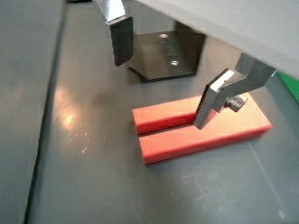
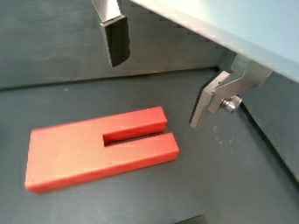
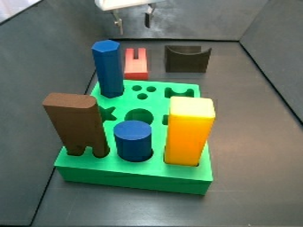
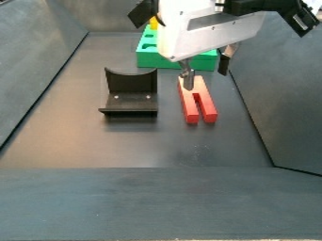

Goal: Pick up the double-square object. Move up. Rotate the double-square object. Place the double-square object on the fixture. Regrasp the double-square object. Move to above the board. Insert the double-square object.
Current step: Rotate the double-square object.

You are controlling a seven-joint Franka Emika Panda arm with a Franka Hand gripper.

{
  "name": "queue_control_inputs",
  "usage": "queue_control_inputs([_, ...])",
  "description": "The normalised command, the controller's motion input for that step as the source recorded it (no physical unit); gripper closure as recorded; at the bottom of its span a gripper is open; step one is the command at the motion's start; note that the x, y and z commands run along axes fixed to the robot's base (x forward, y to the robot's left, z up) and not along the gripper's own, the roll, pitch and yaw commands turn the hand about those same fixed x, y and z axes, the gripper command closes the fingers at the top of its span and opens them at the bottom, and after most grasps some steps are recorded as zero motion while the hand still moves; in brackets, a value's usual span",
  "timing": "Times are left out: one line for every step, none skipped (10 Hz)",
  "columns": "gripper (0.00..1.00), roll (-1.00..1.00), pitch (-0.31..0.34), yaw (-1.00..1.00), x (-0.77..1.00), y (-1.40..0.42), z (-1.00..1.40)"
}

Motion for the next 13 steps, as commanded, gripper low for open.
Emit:
queue_control_inputs([0.0, 0.0, -0.005, 1.0, 0.04, 0.0, -0.04])
queue_control_inputs([0.0, 0.0, -0.005, 1.0, 0.04, 0.0, -0.04])
queue_control_inputs([0.0, 0.0, -0.006, 1.0, 0.04, 0.0, -0.04])
queue_control_inputs([0.0, 0.0, -0.006, 1.0, 0.04, 0.0, -0.04])
queue_control_inputs([0.0, 0.0, -0.006, 1.0, 0.04, 0.0, -0.04])
queue_control_inputs([0.0, 0.0, -0.006, 1.0, 0.04, 0.0, -0.04])
queue_control_inputs([0.0, 0.0, -0.006, 1.0, 0.04, 0.0, -0.04])
queue_control_inputs([0.0, 0.0, -0.007, 1.0, 0.04, 0.0, -0.04])
queue_control_inputs([0.0, 0.0, -0.007, 1.0, 0.04, 0.0, -0.04])
queue_control_inputs([0.0, 0.0, -0.007, 1.0, 0.04, 0.0, -0.03])
queue_control_inputs([0.0, 0.0, -0.007, 1.0, 0.04, 0.0, -0.03])
queue_control_inputs([0.0, 0.0, -0.008, 1.0, 0.04, 0.0, -0.03])
queue_control_inputs([0.0, 0.0, -0.008, 1.0, 0.04, 0.0, -0.03])
